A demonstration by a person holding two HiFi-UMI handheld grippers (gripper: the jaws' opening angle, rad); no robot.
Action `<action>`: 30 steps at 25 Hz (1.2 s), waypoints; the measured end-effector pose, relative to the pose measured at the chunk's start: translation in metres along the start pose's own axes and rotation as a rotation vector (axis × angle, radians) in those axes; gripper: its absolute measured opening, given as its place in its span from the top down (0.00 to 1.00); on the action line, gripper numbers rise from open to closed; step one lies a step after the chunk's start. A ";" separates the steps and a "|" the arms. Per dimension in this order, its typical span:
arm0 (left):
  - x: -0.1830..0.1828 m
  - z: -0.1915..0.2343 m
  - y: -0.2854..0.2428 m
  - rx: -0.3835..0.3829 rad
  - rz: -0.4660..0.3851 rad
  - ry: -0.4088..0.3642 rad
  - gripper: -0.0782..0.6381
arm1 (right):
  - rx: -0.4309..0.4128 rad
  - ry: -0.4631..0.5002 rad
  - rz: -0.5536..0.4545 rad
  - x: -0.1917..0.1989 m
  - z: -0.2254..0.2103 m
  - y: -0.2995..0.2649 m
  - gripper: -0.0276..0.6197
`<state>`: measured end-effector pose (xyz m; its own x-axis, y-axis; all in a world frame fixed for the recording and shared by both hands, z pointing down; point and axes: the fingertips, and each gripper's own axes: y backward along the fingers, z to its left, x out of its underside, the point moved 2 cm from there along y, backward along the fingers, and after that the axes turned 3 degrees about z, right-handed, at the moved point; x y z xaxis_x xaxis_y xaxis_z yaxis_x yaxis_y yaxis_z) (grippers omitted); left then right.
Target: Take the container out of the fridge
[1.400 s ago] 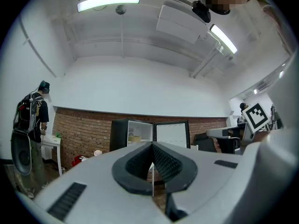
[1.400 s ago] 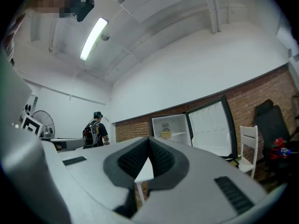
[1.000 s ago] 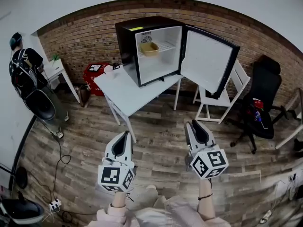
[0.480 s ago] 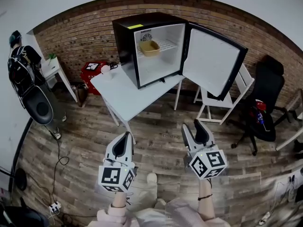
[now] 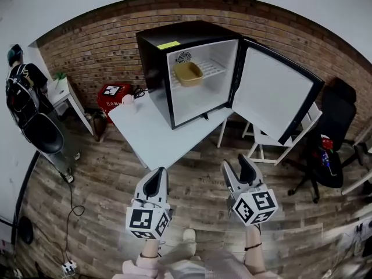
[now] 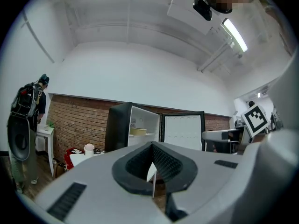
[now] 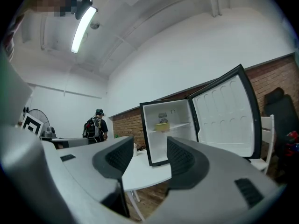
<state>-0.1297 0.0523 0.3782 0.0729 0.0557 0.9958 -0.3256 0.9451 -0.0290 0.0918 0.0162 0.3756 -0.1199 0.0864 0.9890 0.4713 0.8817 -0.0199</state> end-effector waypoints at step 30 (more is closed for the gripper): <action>-0.006 0.062 -0.164 0.019 0.012 0.011 0.90 | -0.025 0.014 0.022 -0.007 -0.069 -0.158 0.64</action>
<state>-0.1355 -0.1227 0.3819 0.0790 0.0708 0.9944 -0.3446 0.9379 -0.0394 0.0781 -0.1559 0.3821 -0.0973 0.0988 0.9903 0.4953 0.8679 -0.0379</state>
